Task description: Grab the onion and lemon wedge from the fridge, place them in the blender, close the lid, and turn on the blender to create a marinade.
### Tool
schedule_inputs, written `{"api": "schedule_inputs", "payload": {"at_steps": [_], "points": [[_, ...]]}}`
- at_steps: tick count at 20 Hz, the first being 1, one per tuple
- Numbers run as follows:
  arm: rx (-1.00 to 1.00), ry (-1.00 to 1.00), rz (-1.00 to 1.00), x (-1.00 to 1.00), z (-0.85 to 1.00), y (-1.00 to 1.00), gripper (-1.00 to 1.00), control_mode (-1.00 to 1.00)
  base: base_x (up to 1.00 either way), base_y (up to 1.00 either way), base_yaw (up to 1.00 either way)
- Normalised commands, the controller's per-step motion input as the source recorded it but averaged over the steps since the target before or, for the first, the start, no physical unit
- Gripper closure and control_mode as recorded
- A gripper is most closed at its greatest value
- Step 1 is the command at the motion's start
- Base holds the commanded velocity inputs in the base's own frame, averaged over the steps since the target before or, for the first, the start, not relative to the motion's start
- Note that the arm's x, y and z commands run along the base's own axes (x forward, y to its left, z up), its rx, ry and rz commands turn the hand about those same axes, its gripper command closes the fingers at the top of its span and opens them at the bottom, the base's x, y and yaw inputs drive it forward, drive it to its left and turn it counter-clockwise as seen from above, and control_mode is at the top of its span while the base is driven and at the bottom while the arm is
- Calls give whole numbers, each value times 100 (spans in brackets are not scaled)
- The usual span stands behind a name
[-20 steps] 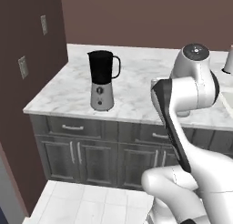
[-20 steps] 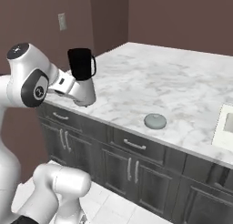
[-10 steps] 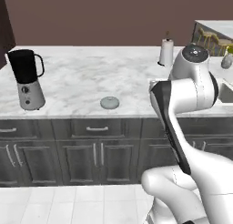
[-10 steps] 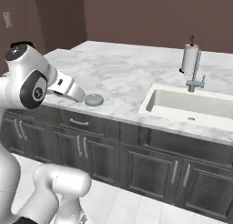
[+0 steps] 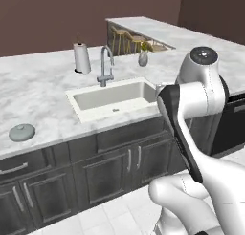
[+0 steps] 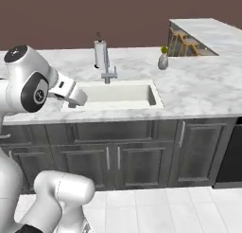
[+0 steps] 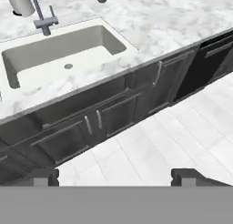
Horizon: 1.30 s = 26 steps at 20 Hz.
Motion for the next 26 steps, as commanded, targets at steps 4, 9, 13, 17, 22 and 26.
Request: {"api": "schedule_inputs", "payload": {"at_steps": [4,9,13,17,22,26], "points": [[0,0,0,0,0,0,-100,100,6,-37,-75],[0,0,0,0,0,0,-100,100,7,-37,-75],[0,0,0,0,0,0,-100,100,9,-36,-74],[0,0,0,0,0,0,-100,100,63,-29,-56],[0,0,0,0,0,0,-100,100,100,-26,-40],[0,0,0,0,0,0,-100,100,100,-22,-33]]}}
